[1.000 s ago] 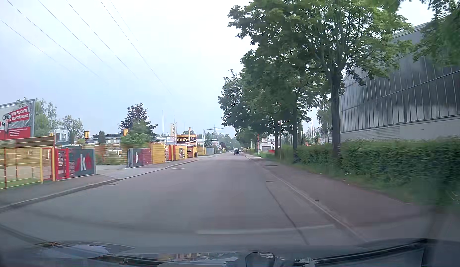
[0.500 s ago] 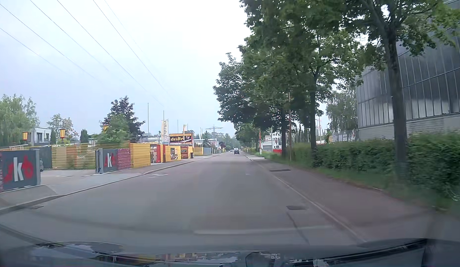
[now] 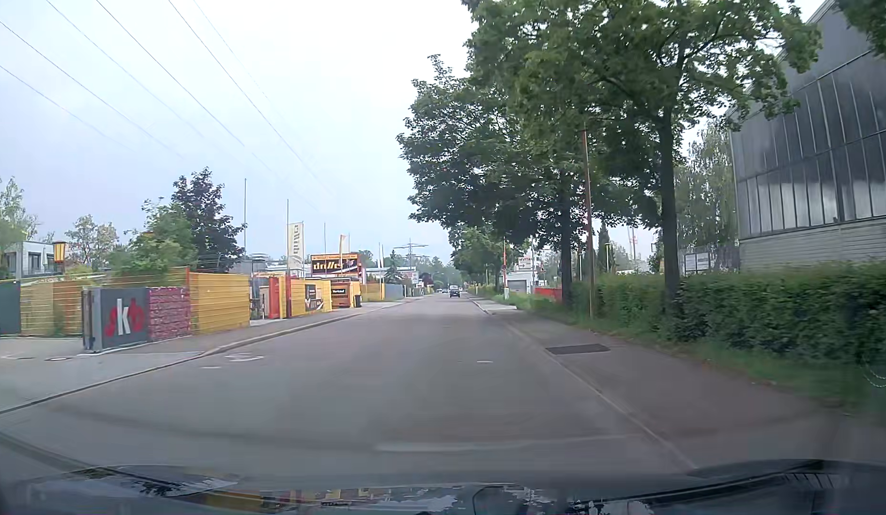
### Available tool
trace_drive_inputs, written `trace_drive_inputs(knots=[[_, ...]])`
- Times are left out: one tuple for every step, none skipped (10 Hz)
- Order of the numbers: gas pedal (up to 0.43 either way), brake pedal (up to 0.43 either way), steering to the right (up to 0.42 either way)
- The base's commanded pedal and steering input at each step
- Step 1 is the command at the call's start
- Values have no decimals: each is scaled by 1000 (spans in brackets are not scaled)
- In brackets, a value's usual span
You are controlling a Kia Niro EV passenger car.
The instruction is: Follow the waypoints while adhering to traffic rules and regulations
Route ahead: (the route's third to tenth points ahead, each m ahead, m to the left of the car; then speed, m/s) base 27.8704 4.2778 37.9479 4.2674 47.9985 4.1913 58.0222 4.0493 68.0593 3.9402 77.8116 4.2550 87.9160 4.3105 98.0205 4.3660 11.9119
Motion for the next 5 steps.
trace_drive_inputs(knots=[[87,0,-1],[87,0,0],[87,0,0],[87,0,-1],[87,0,0]])
